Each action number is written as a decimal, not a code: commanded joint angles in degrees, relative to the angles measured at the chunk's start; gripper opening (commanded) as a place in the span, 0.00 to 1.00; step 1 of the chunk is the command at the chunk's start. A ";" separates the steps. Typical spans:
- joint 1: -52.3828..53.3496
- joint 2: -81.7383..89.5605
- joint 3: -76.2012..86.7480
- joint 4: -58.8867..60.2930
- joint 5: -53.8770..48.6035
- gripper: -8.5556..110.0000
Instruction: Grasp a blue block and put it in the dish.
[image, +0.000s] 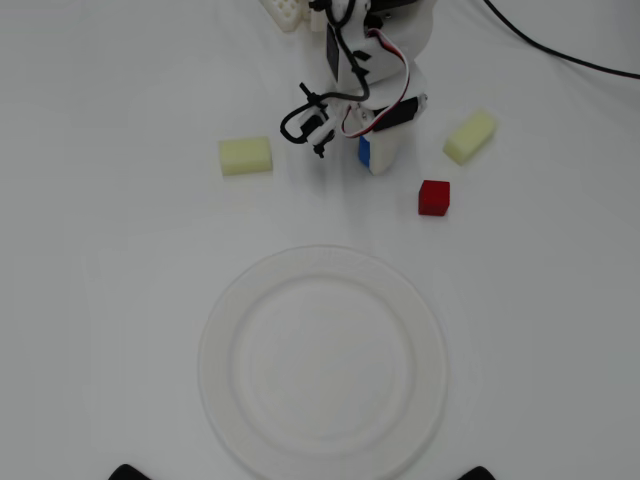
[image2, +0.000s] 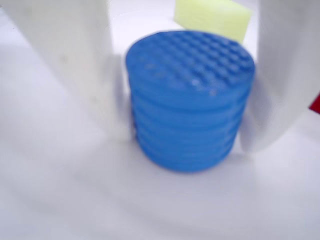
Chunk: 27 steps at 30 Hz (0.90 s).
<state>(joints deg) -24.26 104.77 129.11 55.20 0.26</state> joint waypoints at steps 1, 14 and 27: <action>0.97 3.87 0.18 -0.44 -0.26 0.07; 21.09 28.83 2.46 -18.11 -17.31 0.07; 23.64 -15.91 -31.29 -21.80 -14.06 0.07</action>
<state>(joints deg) 0.00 93.34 104.68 33.93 -14.41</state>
